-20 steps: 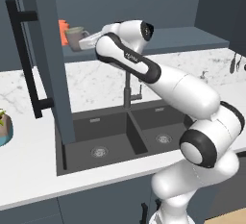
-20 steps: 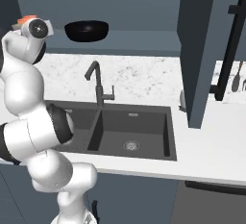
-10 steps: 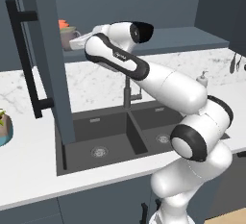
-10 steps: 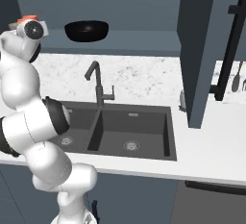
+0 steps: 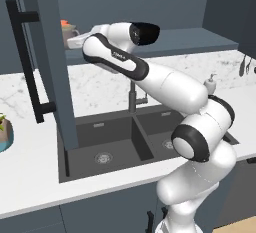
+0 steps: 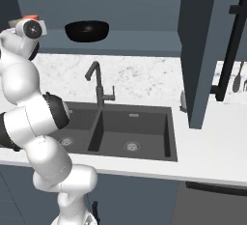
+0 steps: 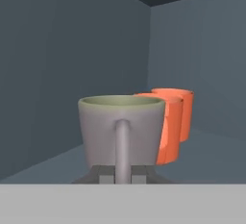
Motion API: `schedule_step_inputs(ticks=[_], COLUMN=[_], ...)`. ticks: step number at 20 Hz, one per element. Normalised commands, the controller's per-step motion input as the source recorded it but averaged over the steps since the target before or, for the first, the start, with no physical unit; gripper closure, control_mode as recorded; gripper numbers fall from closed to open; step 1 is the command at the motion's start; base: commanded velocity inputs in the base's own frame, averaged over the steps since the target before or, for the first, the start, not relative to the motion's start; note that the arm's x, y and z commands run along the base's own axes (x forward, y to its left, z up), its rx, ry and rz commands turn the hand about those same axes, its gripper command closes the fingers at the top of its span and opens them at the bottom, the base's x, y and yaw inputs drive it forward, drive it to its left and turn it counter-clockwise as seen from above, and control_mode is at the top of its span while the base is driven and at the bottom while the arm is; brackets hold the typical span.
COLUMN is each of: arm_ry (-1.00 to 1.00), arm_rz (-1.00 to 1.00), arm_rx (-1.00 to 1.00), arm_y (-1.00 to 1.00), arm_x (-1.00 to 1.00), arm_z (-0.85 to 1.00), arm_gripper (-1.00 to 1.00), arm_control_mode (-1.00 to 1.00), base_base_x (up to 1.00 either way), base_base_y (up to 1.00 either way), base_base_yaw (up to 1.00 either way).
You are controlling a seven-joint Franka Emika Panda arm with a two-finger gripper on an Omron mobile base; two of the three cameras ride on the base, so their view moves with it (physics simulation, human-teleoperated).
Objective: Gather all objects into one cabinet and sort the glasses and bowls to opposite sides.
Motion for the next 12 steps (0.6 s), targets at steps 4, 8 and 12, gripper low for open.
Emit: schedule_step_inputs(ticks=[4, 8, 12], arm_ry=[0.0, 0.0, 0.0], arm_rz=[0.0, 0.0, 0.0], arm_rx=[0.08, 0.01, 0.0], arm_y=[0.0, 0.0, 0.0], arm_x=[0.01, 0.0, 0.0], arm_z=[-0.06, -0.04, -0.11], arm_gripper=[1.0, 1.0, 1.0], arm_control_mode=[-1.0, -1.0, -1.0], base_base_x=[0.0, 0.0, 0.0], base_base_y=[0.0, 0.0, 0.0], base_base_yaw=[0.0, 0.0, 0.0])
